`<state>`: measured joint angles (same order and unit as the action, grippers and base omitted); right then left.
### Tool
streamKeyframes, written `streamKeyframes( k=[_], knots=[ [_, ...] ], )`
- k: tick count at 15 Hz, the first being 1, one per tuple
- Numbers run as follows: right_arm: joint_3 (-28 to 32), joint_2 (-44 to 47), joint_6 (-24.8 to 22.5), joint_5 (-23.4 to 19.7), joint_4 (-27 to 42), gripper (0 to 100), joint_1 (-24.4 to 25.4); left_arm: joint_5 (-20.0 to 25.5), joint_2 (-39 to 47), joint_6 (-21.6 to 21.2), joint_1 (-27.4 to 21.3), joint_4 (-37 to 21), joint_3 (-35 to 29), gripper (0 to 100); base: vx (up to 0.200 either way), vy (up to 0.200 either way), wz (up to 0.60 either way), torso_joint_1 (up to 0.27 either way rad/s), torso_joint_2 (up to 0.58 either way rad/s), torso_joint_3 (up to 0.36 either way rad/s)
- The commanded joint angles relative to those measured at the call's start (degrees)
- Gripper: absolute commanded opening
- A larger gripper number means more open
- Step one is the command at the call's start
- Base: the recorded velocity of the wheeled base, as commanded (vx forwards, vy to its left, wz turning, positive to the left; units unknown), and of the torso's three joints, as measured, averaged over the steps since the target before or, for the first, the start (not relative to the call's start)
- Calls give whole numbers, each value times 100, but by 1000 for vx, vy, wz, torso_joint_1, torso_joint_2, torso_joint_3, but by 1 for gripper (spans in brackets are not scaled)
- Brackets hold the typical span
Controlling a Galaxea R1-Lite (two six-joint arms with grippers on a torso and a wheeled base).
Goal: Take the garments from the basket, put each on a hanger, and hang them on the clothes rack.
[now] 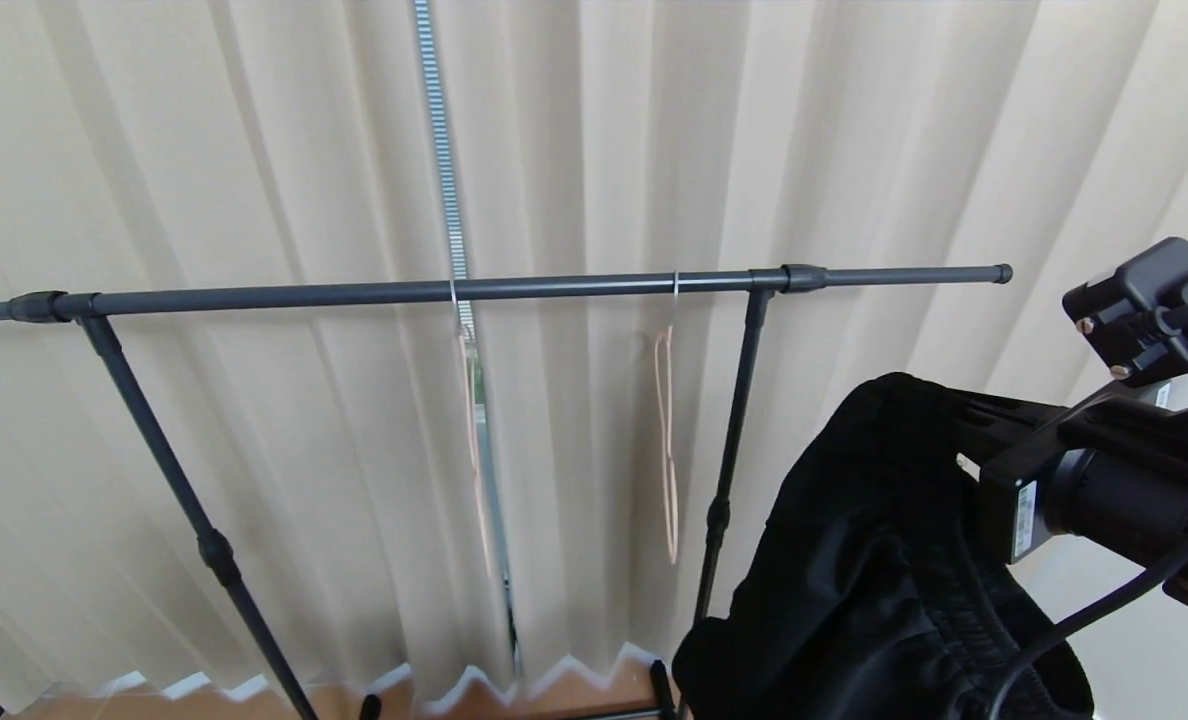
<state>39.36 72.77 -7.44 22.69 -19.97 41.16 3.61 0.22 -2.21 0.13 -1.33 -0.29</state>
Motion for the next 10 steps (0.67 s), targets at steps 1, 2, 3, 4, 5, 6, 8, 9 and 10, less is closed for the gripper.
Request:
streamKeyframes(
  k=[1,2,3,4,5,6,8,9,10],
  knots=[
    [1,18,-3,-1,2,0,-2,0,4,1,4,1,3,100,0,200,0,2,2,2],
    [45,27,-12,-1,-7,0,-2,0,4,10,-5,1,-6,100,-200,0,0,-2,7,7],
    [80,45,-21,-71,-7,0,-2,-9,4,27,4,1,-6,100,-200,0,0,2,2,7],
    [71,71,-91,-265,-7,0,-20,-9,4,27,4,1,-6,100,-200,0,0,2,7,2],
    [28,89,-144,-370,-7,0,-108,-9,4,27,4,1,-6,100,-200,0,0,7,7,7],
    [19,97,-170,-397,-7,0,-222,-9,4,36,4,1,-6,100,-200,0,0,-2,-2,-2],
    [36,115,-206,-414,-7,0,-345,-9,4,27,4,1,-6,100,-200,0,0,-7,2,-5],
    [19,106,-214,-414,-7,0,-345,-9,4,27,-5,1,3,100,-200,0,0,2,2,7],
    [10,106,-214,-414,-7,0,-345,-9,4,27,4,1,-6,100,-200,0,0,2,2,2]
  ],
)
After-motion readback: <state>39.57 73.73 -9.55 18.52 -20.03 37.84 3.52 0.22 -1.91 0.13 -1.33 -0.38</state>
